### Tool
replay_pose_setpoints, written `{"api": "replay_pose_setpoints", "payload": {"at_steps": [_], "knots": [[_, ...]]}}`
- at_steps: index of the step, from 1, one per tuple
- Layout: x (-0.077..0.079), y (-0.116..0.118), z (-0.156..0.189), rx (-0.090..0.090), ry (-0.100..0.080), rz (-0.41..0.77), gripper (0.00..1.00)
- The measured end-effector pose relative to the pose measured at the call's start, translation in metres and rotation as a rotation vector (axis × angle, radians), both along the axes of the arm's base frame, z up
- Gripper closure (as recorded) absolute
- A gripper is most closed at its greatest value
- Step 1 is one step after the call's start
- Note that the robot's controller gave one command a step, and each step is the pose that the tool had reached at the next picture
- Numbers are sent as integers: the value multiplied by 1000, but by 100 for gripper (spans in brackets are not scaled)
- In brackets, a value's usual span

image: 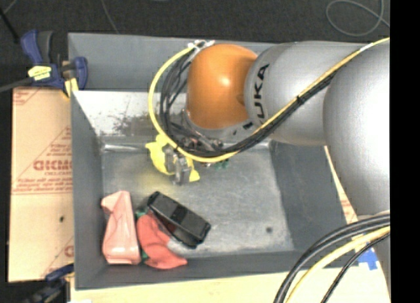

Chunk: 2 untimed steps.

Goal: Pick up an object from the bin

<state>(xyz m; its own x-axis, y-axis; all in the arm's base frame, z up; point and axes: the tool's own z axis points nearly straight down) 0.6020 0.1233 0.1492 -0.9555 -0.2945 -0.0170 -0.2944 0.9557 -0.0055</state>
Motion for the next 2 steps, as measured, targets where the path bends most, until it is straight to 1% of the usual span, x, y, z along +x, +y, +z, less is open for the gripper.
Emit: {"api": "replay_pose_setpoints", "payload": {"at_steps": [1, 2], "knots": [[14, -2, 36, 0, -1, 1, 100], [-3, 0, 132, 1, -3, -20, 100]]}}
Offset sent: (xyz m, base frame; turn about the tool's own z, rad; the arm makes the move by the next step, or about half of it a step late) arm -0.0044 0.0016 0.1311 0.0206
